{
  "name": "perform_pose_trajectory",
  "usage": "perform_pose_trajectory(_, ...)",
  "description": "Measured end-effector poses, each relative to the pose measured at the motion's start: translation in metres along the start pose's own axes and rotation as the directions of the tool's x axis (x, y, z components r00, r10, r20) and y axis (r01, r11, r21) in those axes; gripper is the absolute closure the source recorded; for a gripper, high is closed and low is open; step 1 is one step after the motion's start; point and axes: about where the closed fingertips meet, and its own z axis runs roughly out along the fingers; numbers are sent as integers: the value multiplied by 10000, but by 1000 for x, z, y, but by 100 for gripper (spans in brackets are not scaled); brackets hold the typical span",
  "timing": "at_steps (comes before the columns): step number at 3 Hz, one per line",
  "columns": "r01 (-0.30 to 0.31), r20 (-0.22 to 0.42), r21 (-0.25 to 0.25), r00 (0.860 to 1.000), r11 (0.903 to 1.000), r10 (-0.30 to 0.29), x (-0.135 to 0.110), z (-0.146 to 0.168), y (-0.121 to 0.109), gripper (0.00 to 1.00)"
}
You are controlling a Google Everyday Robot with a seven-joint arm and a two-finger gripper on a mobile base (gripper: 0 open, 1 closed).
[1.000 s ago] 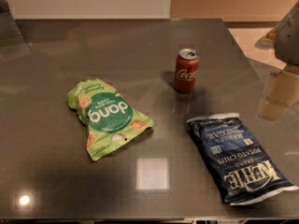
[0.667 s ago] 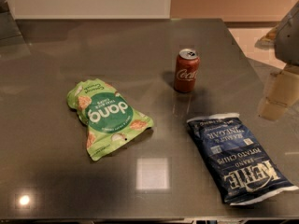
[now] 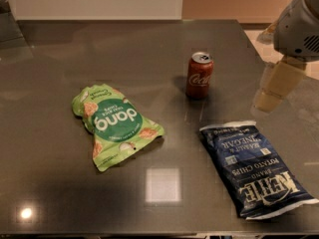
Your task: Move coke can near green rice chip bag
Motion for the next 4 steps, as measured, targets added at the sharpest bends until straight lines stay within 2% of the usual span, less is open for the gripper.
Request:
perform_pose_trajectory(1,-279,799,-29,9964,9996,281,-24,20,-32,0)
perform_pose_trajectory(2,-534,1609,-201,9854,9984,559,-47,44,-67,0)
perform_pose_trajectory(3,-702,1994,-624,9765,9956,813,-60,74,-92,0)
perform_pose_trajectory(4,-782,2054,-1106,9736,9908,997,-65,103,-102,0)
